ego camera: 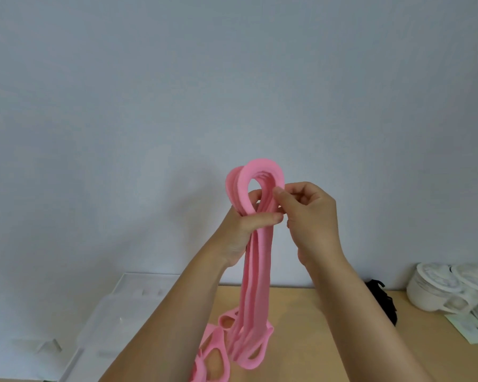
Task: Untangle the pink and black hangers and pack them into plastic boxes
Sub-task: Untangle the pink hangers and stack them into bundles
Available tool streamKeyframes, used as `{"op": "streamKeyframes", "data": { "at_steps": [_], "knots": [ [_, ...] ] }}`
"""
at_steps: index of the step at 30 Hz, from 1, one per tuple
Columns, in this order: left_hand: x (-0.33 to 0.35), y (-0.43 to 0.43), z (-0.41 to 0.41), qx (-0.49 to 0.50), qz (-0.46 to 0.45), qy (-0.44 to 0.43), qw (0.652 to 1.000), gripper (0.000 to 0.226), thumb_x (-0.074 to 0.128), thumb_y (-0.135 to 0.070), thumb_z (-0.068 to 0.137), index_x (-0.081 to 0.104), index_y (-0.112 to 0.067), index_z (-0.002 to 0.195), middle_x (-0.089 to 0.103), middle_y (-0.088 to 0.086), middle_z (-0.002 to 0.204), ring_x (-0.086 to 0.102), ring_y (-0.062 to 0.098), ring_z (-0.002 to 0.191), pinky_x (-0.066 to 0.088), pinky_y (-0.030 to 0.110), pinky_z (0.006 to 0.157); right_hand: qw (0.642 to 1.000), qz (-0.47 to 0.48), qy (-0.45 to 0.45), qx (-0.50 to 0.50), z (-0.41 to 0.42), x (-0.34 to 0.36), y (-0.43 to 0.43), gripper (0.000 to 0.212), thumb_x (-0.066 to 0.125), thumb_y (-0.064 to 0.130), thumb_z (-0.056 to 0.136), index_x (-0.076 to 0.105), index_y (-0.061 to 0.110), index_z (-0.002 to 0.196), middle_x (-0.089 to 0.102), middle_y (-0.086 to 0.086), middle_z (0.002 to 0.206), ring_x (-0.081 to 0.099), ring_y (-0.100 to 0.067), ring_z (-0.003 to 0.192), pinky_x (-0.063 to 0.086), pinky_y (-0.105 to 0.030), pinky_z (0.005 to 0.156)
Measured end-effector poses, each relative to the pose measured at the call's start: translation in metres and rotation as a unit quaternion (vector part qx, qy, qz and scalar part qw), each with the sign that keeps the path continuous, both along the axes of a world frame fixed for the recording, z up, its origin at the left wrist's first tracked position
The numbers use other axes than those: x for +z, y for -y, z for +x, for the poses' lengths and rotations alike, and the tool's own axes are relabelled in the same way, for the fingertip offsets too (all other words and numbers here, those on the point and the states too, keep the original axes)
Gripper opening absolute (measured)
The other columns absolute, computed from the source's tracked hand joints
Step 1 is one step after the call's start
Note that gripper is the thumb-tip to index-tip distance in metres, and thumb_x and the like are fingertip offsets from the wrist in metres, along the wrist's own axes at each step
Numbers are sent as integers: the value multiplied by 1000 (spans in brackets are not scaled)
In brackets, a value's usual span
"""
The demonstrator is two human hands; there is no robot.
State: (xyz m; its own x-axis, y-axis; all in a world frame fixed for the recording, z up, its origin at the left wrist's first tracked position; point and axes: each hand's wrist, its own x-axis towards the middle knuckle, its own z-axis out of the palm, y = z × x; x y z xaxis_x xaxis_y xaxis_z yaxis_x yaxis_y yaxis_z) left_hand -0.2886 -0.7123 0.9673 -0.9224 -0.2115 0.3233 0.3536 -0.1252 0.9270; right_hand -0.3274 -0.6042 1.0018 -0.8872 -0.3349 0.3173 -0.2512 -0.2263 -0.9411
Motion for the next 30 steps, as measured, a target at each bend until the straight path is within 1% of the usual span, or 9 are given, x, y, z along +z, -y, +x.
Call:
{"op": "streamKeyframes", "data": {
  "at_steps": [7,11,13,17,21,24,26,28,30],
  "knots": [
    [-2,3,-1,35,-26,55,998,48,52,0,58,61,-9,105,66,9,81,67,21,77,53,29,75,999,42,-9,31,-6,2,-6,14,65,1,83,55,6,74,61,11,49,56,2,44,43,-11,44],
    [-1,1,-1,28,-2,67,997,41,50,4,55,62,-8,92,63,4,67,58,16,53,52,26,58,992,104,-67,-37,-13,0,-4,16,65,12,80,56,17,93,57,3,101,51,-1,74,40,-8,51],
    [1,-1,1,5,-16,73,997,35,49,5,53,61,-8,84,61,4,63,51,14,50,43,23,52,993,85,-77,20,-16,4,-5,31,61,9,84,50,20,110,52,4,110,55,1,79,42,-9,46],
    [3,-3,4,-67,-57,98,991,27,51,8,55,58,-7,75,61,5,64,46,15,52,38,25,54,970,157,-124,137,-22,14,-4,38,51,-11,80,59,13,107,60,-4,86,58,-10,50,40,-21,37],
    [2,2,4,-124,-67,125,982,27,65,-2,50,58,-4,76,64,6,67,52,15,53,45,23,56,965,173,-155,120,-25,14,2,17,58,-5,81,62,11,87,63,-2,76,63,-21,65,51,-28,50],
    [0,3,3,-166,-51,150,973,28,67,-12,50,66,-8,77,66,10,70,59,16,56,52,25,62,958,201,-198,48,-25,11,7,9,61,4,80,60,12,84,58,7,68,53,-3,50,40,-16,42],
    [-3,5,2,-174,-53,164,970,32,67,-13,51,67,-8,82,65,9,69,61,17,59,54,27,66,948,222,-227,30,-25,10,8,10,60,6,82,60,14,88,58,7,70,50,-5,43,36,-16,34],
    [-5,7,2,-176,-58,170,968,32,67,-15,50,69,-10,82,65,7,67,61,17,59,54,29,71,939,236,-248,26,-24,10,8,19,56,6,84,62,19,96,63,6,81,56,-8,52,46,-25,40],
    [-4,7,2,-168,-56,164,970,26,68,-16,50,72,-14,76,66,6,67,63,16,61,55,30,72,940,217,-261,23,-23,10,8,25,51,2,86,63,18,100,62,13,83,57,-2,64,45,-13,50]
  ]
}}
